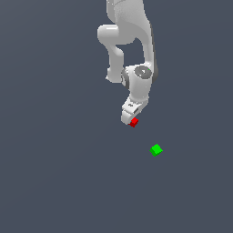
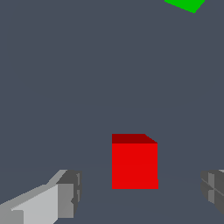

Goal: Stack the red cube on top of the green cube.

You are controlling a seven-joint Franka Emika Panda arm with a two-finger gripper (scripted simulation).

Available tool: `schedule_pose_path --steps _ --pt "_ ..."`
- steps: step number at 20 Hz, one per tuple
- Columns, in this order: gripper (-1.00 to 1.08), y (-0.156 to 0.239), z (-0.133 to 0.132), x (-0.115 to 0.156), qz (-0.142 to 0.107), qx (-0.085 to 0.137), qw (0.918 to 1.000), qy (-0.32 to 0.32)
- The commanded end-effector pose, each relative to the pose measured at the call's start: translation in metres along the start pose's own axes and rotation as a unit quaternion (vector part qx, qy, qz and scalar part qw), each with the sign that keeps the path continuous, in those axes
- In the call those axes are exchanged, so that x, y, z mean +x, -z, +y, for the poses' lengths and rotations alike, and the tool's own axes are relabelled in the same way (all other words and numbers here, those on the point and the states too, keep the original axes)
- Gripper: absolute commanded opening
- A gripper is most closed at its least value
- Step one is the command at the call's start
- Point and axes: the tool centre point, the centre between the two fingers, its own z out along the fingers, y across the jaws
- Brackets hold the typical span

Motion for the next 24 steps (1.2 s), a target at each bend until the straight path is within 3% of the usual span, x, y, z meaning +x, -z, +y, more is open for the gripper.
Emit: schedule_pose_path --steps 1,20,21,24 --pt "1.00 0.000 0.000 0.000 0.000 0.000 1.0000 0.000" --pt "1.00 -0.051 0.000 -0.002 0.000 -0.001 1.0000 0.003" --pt "-1.00 -0.051 0.000 -0.002 0.000 -0.001 1.0000 0.003" --pt "-1.00 -0.051 0.000 -0.002 0.000 -0.001 1.0000 0.003"
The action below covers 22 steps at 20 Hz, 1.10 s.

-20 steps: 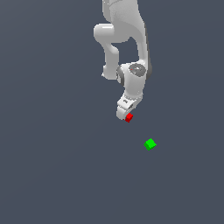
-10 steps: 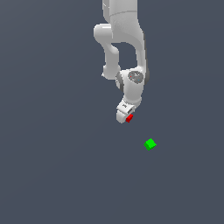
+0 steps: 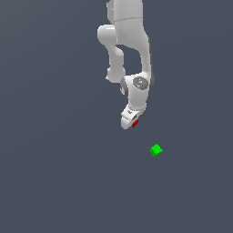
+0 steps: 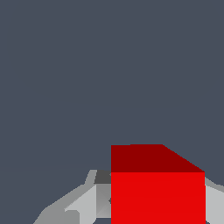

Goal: Stack the red cube on top of the green cube.

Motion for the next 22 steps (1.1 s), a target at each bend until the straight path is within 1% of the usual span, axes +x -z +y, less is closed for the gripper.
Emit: schedule_pose_path --steps 1,12,17,22 --pt "-1.00 -0.001 0.000 0.000 0.000 0.000 1.0000 0.000" --pt "-1.00 0.006 0.000 0.000 0.000 0.000 1.0000 0.000" --pt "-1.00 0.025 0.000 -0.001 0.000 0.000 1.0000 0.000" --pt "-1.00 0.055 -0.001 -0.001 0.000 0.000 1.0000 0.001"
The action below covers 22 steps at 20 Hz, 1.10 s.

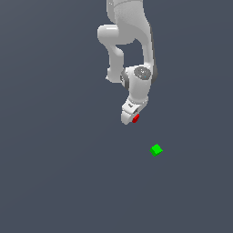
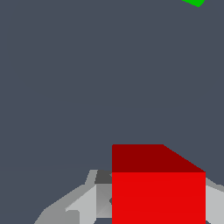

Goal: Stack the red cube on top of the green cube.

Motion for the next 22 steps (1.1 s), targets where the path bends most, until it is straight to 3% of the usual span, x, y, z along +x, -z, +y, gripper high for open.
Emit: schedule_pose_path --steps 1,10,22 --pt "-1.00 0.017 0.000 0.000 0.000 0.000 1.0000 0.000" --pt "-1.00 0.052 0.000 0.001 0.001 0.000 1.0000 0.000" --pt "-1.00 0.049 0.005 0.013 0.001 0.000 1.0000 0.000"
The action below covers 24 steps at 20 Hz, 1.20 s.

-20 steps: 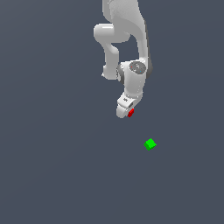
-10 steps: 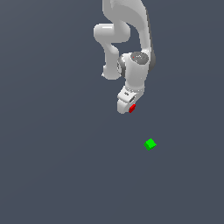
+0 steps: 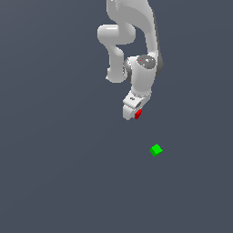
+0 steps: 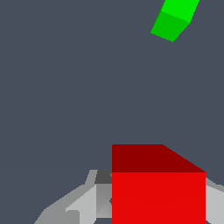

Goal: Stack the red cube on top of the green cube.

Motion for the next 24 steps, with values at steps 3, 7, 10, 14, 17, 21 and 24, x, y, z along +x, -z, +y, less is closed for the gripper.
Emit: schedule_pose_path --steps 3,7,10,14,17,21,24 --pt "-1.00 -0.004 0.005 0.014 0.000 0.000 1.0000 0.000" --pt "-1.00 -0.010 0.012 0.032 0.000 0.000 1.0000 0.000" --pt "-1.00 -0.015 0.018 0.048 0.000 -0.001 1.0000 0.000" --pt "-1.00 -0.023 0.027 0.073 -0.001 -0.001 1.0000 -0.001" --pt "-1.00 -0.028 0.034 0.092 -0.001 -0.001 1.0000 -0.001" --pt "-1.00 -0.035 0.042 0.115 -0.001 -0.001 1.0000 -0.001" --pt "-1.00 -0.040 0.048 0.131 -0.001 -0.001 1.0000 -0.001"
